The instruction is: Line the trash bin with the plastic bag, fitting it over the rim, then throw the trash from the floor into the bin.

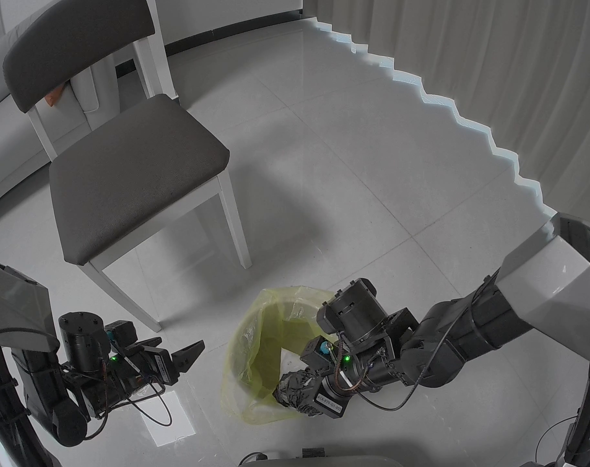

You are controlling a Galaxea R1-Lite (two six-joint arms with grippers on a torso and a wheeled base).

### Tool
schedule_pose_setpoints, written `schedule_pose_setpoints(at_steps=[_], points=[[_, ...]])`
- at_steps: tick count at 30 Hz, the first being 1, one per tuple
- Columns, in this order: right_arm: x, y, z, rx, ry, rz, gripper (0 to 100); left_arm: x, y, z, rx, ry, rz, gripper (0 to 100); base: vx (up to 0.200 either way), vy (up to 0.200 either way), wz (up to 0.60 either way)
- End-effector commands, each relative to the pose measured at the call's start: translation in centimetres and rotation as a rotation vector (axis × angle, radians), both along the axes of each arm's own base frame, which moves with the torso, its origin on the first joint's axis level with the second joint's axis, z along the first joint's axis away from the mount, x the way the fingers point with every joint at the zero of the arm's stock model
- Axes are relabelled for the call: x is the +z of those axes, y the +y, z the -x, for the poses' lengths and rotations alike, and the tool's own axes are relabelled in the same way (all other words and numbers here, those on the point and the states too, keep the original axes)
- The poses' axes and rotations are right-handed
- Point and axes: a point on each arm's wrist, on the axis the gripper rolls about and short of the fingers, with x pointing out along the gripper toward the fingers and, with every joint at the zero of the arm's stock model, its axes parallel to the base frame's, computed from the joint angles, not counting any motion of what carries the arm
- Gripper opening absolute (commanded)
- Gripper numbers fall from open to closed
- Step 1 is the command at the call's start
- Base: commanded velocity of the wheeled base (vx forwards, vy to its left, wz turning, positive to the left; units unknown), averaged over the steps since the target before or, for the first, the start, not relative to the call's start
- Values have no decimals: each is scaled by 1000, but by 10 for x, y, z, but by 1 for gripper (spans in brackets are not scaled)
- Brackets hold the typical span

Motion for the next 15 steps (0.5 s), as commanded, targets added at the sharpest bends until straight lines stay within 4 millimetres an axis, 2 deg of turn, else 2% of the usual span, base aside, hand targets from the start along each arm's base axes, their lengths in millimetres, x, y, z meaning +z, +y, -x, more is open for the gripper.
schedule_pose_setpoints(at_steps=[1,4,9,10,12,15], points=[[16,5,3,17,-36,-35,0,-1,-2,-2,-5,-7,2,100,0,0,0],[16,10,-8,6,-51,-50,0,-1,-3,-1,-12,-6,2,100,0,0,0],[-15,23,-38,-25,-37,-36,0,-1,-3,0,-11,-3,1,100,0,0,0],[-17,24,-39,-28,-36,-36,0,-1,-3,0,-11,-4,1,100,0,0,0],[-34,29,-50,-37,-25,-25,0,-1,-3,1,-11,-3,1,100,0,0,0],[-48,31,-55,-40,-12,-12,0,-1,-2,2,-10,3,0,100,0,0,0]])
